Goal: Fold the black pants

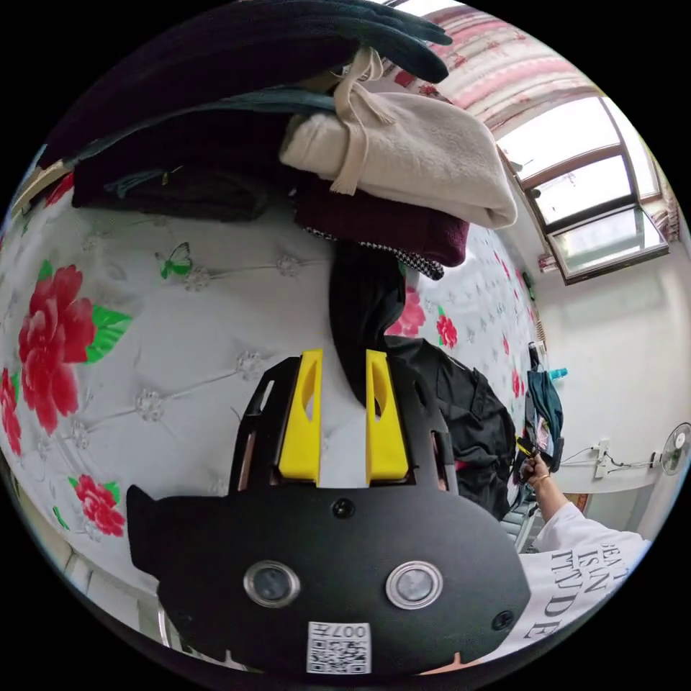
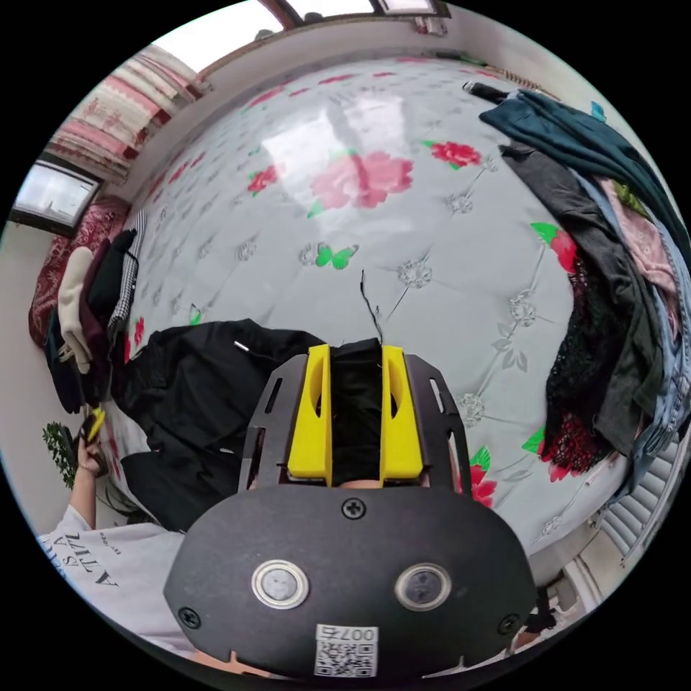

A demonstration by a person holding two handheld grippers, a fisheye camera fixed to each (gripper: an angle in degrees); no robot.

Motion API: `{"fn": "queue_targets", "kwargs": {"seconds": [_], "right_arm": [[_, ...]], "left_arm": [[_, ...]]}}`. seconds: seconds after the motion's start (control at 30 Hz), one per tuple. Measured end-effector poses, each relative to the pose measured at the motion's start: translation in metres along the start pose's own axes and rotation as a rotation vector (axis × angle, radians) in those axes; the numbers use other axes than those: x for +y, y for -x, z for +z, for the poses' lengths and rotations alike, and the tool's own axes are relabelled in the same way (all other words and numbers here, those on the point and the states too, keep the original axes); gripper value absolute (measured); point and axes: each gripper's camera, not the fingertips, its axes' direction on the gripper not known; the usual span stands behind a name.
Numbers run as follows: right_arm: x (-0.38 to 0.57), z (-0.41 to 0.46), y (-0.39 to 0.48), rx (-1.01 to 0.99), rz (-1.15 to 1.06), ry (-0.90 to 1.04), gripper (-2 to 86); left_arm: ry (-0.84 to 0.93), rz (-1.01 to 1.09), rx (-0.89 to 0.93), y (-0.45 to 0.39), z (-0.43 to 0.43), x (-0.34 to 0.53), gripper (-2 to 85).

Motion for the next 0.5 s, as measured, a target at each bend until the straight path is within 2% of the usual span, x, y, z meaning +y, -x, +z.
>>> {"fn": "queue_targets", "kwargs": {"seconds": [0.1, 0.2, 0.23, 0.27, 0.33, 0.4, 0.5], "right_arm": [[-0.001, -0.003, 0.002, 0.015, -0.047, 0.029, 4.5], [0.001, -0.023, 0.006, 0.121, -0.097, -0.052, 1.3], [0.002, -0.031, 0.008, 0.178, -0.108, -0.082, 0.7], [0.002, -0.034, 0.007, 0.202, -0.106, -0.094, 0.5], [0.002, -0.045, -0.001, 0.26, -0.049, -0.148, 0.1], [0.001, -0.045, -0.017, 0.24, 0.039, -0.157, -0.1], [-0.003, -0.032, -0.035, 0.164, 0.143, -0.122, -0.1]], "left_arm": [[0.041, 0.026, -0.016, -0.005, 0.039, -0.031, 11.9], [0.101, -0.01, -0.076, 0.0, 0.074, -0.049, 12.4], [0.073, -0.02, -0.141, 0.0, 0.073, -0.049, 8.5], [0.049, -0.018, -0.184, 0.0, 0.077, -0.047, 0.9], [0.042, -0.025, -0.159, 0.003, 0.078, -0.042, -0.2], [-0.1, -0.077, -0.093, 0.018, 0.058, -0.021, -0.7], [-0.238, -0.179, -0.089, 0.048, 0.02, 0.017, -0.9]]}}
